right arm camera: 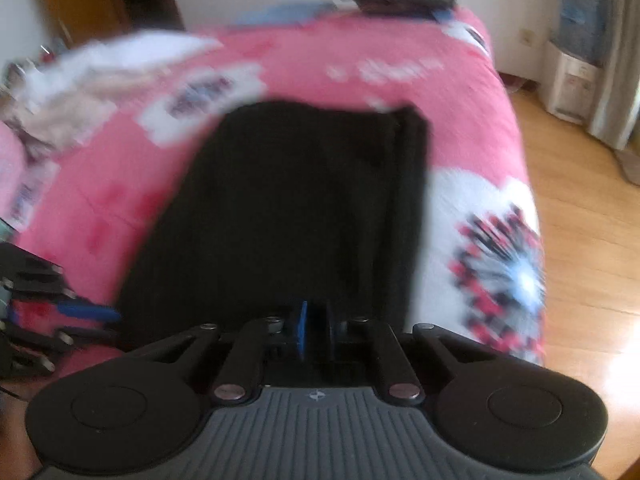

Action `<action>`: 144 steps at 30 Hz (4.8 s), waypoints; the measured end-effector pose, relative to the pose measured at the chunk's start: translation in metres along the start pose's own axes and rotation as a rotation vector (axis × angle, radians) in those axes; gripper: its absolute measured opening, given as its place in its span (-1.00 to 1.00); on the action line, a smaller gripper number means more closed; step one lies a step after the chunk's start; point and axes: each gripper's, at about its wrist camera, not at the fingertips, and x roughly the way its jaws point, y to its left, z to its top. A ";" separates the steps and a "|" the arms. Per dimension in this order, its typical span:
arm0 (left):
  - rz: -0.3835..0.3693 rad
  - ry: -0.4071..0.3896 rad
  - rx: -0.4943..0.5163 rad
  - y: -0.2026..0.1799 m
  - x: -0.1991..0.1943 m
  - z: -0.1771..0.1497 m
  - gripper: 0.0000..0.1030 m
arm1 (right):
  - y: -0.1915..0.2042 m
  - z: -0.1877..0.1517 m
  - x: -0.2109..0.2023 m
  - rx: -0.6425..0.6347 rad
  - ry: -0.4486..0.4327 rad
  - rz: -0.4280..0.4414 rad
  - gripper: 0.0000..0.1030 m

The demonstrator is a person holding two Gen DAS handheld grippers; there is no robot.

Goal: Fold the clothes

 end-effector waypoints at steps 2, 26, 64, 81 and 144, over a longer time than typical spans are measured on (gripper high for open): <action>-0.014 0.000 -0.031 0.004 -0.001 -0.001 -0.70 | -0.009 -0.004 -0.007 0.025 0.007 -0.033 -0.84; -0.044 -0.005 0.012 0.003 0.000 -0.002 -0.55 | -0.025 0.055 0.032 0.160 -0.020 0.050 -0.58; -0.043 -0.025 0.038 -0.001 0.000 -0.003 -0.44 | -0.043 0.130 0.078 0.107 -0.160 0.038 -0.51; -0.039 -0.031 0.048 -0.003 0.000 -0.004 -0.43 | -0.057 0.122 0.084 0.178 -0.222 0.011 -0.99; -0.033 -0.053 0.000 -0.006 -0.005 -0.009 -0.39 | 0.086 0.138 0.103 -0.376 0.190 0.715 -0.78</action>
